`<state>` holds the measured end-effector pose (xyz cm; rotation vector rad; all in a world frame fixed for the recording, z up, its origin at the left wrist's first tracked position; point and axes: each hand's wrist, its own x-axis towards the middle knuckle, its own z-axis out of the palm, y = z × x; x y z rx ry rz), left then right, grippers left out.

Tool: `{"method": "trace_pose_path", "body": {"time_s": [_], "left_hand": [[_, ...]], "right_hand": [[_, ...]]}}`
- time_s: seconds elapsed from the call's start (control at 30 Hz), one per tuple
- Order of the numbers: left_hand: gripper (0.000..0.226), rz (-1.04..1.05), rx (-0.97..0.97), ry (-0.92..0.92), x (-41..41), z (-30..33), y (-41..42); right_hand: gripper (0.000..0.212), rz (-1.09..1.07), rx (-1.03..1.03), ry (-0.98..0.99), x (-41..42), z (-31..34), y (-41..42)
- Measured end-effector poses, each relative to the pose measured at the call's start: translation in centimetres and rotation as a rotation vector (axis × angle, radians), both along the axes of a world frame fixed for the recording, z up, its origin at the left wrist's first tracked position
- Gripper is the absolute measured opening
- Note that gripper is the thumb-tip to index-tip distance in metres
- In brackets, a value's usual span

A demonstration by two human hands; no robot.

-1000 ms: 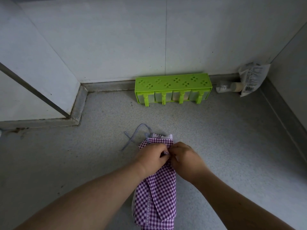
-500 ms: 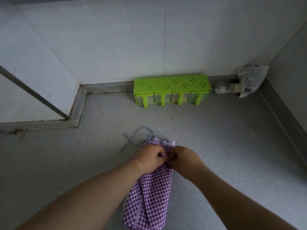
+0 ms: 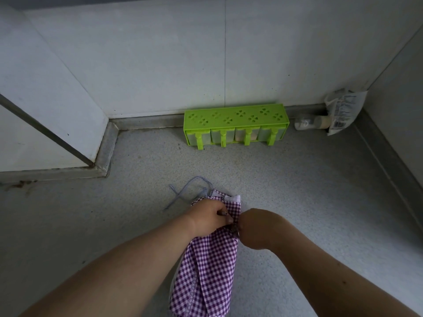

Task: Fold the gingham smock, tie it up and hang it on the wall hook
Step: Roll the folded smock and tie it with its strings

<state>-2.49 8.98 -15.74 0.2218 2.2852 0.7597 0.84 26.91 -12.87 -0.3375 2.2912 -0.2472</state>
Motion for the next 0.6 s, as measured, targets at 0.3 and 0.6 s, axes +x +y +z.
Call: {"method": "trace_pose_path", "body": {"time_s": [0.3, 0.6], "left_hand": [[0.019, 0.032, 0.008, -0.023, 0.1, 0.0, 0.0], [0.019, 0.098, 0.07, -0.057, 0.4, 0.3, 0.0]], "right_hand": [[0.044, -0.037, 0.027, 0.159, 1.8, -0.1, 0.3], [0.033, -0.196, -0.013, 0.279, 1.9, -2.1, -0.2]]}}
